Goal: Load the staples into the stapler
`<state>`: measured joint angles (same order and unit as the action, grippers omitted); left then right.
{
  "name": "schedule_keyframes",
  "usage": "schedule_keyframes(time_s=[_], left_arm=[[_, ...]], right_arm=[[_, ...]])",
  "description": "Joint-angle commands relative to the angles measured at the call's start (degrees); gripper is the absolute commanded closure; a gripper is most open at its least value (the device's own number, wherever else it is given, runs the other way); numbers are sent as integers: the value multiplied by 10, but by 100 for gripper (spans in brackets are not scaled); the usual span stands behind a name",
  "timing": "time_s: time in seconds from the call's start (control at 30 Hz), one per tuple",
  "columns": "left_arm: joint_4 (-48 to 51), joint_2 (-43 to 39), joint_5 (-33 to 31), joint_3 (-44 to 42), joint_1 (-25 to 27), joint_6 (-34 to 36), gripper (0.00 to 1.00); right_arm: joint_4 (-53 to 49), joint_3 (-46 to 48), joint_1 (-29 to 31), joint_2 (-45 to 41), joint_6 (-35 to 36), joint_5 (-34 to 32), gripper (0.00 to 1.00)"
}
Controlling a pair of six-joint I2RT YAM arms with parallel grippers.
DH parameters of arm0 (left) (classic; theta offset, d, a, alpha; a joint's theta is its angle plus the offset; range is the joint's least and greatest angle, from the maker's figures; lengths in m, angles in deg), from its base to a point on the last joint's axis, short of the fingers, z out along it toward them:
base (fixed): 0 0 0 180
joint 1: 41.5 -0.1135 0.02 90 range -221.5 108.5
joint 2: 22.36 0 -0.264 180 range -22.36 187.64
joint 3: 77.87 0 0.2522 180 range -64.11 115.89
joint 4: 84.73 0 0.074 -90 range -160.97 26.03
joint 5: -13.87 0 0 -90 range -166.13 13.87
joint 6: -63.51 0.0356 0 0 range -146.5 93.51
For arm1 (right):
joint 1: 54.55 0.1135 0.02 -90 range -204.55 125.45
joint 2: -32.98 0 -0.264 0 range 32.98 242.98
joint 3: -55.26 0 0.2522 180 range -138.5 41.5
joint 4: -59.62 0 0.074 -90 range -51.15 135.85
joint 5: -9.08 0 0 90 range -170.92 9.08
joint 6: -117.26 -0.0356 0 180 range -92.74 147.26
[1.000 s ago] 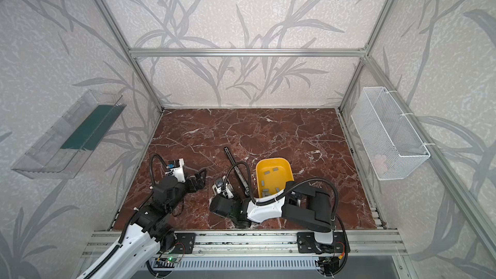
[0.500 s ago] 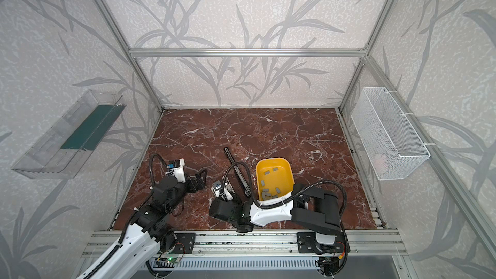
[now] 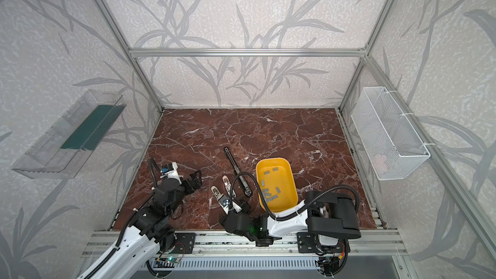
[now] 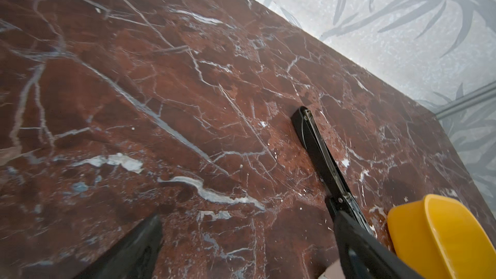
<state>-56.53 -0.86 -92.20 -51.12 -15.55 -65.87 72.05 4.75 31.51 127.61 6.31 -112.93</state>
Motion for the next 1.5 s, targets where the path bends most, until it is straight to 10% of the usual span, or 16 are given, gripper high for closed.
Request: schedule_keyframes(time_s=[0.0, 0.37, 1.47], left_arm=[[24, -25, -36, 4, -10, 10, 1], [-74, 175, 337, 25, -231, 14, 3], [-75, 69, 386, -20, -232, 0, 1]], right_arm=[[36, -1, 4, 15, -11, 35, 18], [33, 12, 3, 28, -39, 12, 18], [76, 23, -53, 131, -30, 41, 33]])
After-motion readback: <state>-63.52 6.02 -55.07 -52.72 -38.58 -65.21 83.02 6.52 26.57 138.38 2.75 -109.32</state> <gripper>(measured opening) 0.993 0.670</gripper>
